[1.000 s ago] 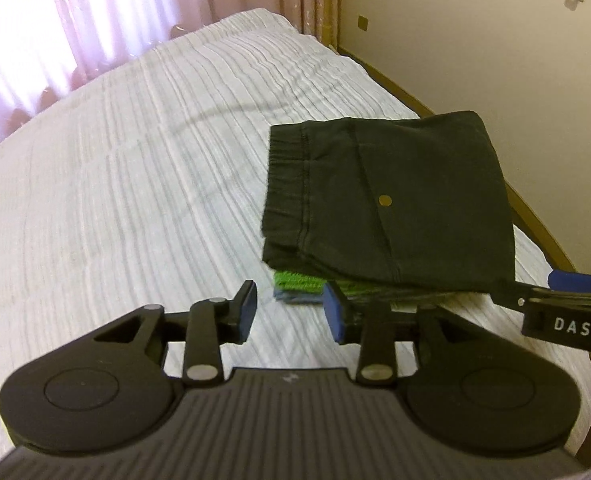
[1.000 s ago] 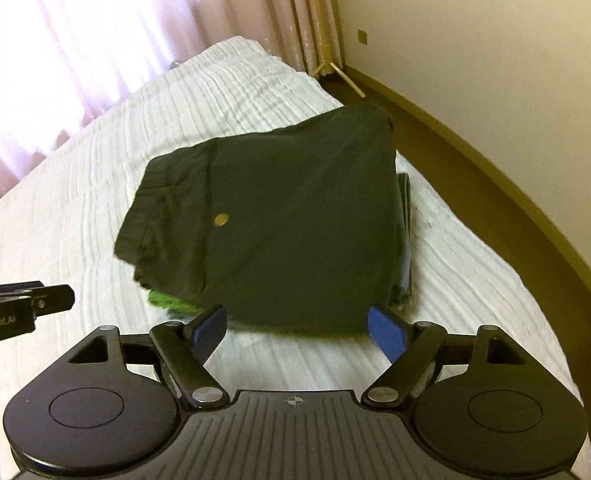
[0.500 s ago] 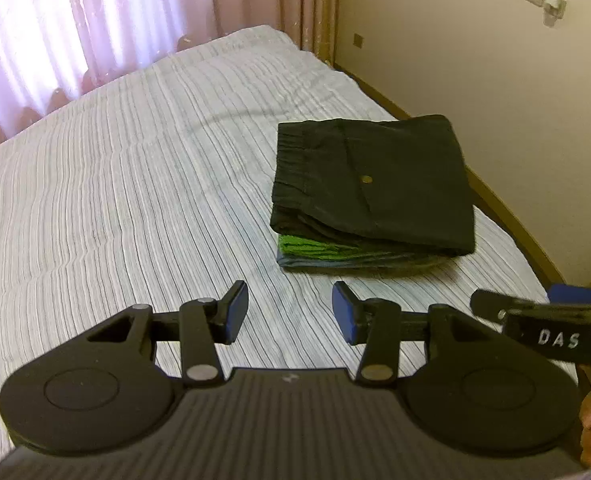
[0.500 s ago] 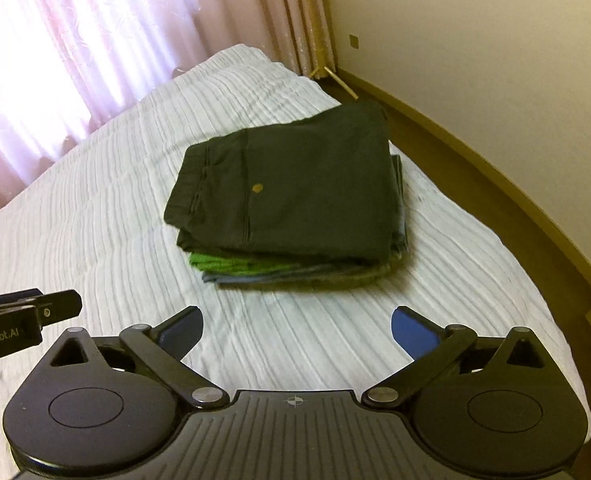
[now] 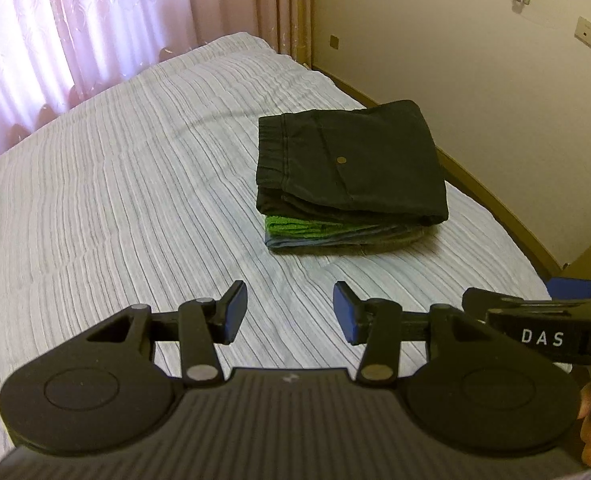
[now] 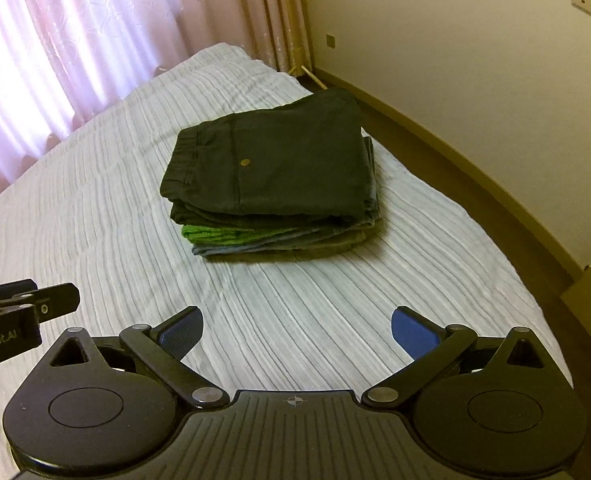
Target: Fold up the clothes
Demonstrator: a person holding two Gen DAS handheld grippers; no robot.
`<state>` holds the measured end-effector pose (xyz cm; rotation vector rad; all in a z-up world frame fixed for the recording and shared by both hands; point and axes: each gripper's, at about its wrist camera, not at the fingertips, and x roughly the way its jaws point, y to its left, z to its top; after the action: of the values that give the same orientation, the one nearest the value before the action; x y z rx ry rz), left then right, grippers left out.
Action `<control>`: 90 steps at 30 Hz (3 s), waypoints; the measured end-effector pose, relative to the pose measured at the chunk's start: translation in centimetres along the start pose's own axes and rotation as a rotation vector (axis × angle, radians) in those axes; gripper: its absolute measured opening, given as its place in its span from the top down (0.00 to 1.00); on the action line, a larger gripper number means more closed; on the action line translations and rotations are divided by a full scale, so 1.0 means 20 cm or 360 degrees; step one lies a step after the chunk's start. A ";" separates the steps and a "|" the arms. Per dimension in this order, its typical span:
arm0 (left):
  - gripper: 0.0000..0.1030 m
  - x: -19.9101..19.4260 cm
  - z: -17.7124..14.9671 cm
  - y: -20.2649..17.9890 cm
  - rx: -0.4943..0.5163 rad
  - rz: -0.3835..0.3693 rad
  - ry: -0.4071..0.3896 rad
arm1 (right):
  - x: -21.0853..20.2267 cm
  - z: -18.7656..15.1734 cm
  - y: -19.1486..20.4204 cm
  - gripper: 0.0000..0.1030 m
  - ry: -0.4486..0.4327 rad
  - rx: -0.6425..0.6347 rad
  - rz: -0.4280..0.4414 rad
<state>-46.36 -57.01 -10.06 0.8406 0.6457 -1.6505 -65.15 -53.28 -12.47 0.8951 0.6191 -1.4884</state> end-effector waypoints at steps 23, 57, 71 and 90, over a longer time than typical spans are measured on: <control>0.54 0.18 -0.10 -0.02 0.0000 0.0073 0.0137 | 0.12 -0.03 -0.01 0.00 0.0089 -0.0028 -0.0024; 0.51 0.46 -0.03 0.01 0.0043 0.0104 0.0260 | 0.39 0.01 -0.05 0.00 0.0285 0.0027 -0.0097; 0.51 0.55 -0.03 -0.03 0.0084 0.0083 0.0289 | 0.46 0.02 -0.08 0.00 0.0326 0.0047 -0.0132; 0.49 0.58 0.01 -0.12 0.0106 0.0107 0.0283 | 0.49 0.07 -0.17 0.00 0.0299 0.0109 -0.0163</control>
<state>-50.17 -63.46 -19.29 1.0546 0.6803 -1.5550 -68.49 -59.57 -20.24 1.0786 0.7648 -1.5351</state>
